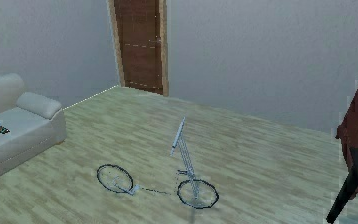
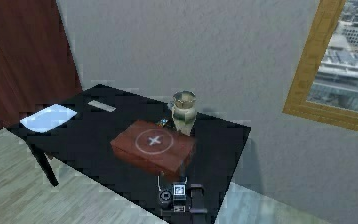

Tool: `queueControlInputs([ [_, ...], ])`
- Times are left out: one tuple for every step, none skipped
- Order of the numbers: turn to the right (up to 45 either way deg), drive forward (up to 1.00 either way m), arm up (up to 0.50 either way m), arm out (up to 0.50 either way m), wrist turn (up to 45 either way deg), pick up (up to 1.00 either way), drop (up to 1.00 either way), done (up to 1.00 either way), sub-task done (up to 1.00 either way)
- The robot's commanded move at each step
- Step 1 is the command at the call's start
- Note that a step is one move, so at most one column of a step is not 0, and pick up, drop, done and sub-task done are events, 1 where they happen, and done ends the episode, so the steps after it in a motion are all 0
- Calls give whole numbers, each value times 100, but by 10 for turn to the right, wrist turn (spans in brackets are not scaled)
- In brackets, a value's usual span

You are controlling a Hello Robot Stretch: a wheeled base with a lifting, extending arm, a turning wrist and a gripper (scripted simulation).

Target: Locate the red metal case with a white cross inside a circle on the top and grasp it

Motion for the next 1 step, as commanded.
queueControlInputs([
  [0,0,0,0,0,0,0,100,0],
])
